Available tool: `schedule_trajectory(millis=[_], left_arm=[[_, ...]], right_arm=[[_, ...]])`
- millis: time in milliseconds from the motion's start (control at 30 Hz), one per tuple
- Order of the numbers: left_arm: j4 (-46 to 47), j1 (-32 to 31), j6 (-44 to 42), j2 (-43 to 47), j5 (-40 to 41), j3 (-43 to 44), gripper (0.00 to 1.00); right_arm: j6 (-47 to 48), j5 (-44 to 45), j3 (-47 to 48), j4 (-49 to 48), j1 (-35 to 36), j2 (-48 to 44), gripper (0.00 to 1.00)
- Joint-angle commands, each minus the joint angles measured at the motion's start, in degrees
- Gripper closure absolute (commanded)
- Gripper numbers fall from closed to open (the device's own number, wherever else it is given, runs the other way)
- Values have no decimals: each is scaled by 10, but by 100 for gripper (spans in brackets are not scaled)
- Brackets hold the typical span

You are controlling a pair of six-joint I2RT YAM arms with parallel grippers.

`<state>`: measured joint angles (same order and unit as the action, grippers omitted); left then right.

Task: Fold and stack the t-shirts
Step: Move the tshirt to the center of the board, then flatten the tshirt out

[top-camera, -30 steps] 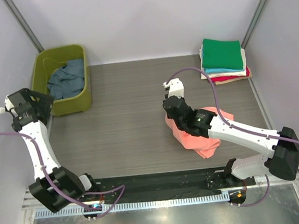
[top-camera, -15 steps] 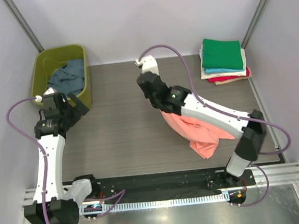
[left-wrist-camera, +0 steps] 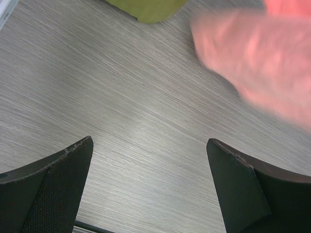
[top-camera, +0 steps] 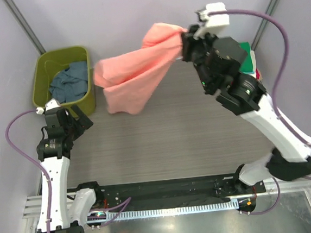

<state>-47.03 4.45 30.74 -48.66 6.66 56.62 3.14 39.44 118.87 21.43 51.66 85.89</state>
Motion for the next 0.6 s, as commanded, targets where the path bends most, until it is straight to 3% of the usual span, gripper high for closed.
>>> schedule_trajectory(millis=[0, 67, 100, 133, 167, 200, 233, 367, 567], left_arm=[[12, -4, -14, 7, 6, 4, 0], [12, -8, -14, 9, 6, 4, 0], [12, -8, -14, 7, 4, 4, 0], [13, -9, -14, 5, 4, 3, 0], [14, -12, -14, 3, 2, 4, 0], [14, -14, -14, -3, 2, 5, 0], [12, -17, -15, -4, 2, 5, 0], [12, -18, -14, -12, -1, 7, 0], [13, -23, -12, -18, 0, 2, 0]], right_arm=[[-75, 125, -246, -39, -46, -90, 99], [-146, 168, -426, -44, -76, -142, 98], [-182, 167, -486, -41, -87, -197, 87], [-263, 152, -540, -36, -96, -220, 69], [-292, 104, -632, -34, -117, -241, 26], [-321, 80, -666, -31, -125, -255, 8], [-363, 67, -705, -4, -131, -262, 1], [-396, 66, -718, 64, -140, -240, 0], [-386, 49, -698, 55, -140, -217, 0]])
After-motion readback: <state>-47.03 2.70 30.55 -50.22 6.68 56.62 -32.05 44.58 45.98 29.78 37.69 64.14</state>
